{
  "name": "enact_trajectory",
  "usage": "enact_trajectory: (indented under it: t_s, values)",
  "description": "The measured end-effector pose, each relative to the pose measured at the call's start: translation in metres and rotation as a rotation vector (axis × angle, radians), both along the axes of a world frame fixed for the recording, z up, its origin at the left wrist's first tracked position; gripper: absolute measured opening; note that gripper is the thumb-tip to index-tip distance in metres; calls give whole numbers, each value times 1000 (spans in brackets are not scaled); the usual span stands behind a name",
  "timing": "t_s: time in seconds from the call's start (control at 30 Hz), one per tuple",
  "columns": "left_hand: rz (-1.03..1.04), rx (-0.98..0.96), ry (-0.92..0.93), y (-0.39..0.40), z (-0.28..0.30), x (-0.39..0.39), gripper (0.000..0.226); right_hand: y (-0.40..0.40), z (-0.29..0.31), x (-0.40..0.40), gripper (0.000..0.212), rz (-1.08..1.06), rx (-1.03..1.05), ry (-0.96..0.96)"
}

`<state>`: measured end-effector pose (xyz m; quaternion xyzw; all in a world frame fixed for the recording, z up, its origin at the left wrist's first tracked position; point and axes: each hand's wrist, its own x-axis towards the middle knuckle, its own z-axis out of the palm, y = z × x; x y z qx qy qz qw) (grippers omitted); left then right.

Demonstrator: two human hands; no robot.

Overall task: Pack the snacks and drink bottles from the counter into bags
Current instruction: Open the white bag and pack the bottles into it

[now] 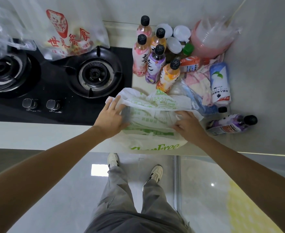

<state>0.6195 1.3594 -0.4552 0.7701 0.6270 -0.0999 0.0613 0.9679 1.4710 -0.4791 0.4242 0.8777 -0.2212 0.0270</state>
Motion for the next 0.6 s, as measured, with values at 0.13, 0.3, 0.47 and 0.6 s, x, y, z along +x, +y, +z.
enact_trajectory:
  t_s: [0.13,0.3,0.47,0.6]
  values:
    - [3,-3,73,-2,-15,7,32,0,-2,-3,38,-6,48,-118]
    - [89,12,-36,0,-18,18,55,-5,6,-10,50,-42,54,-152]
    - [160,-142,-66,4,-13,30,78,-1,16,-13,104,-35,-39,-202]
    - [156,-127,-151,5,-9,35,58,-3,20,-16,119,-32,-59,-329]
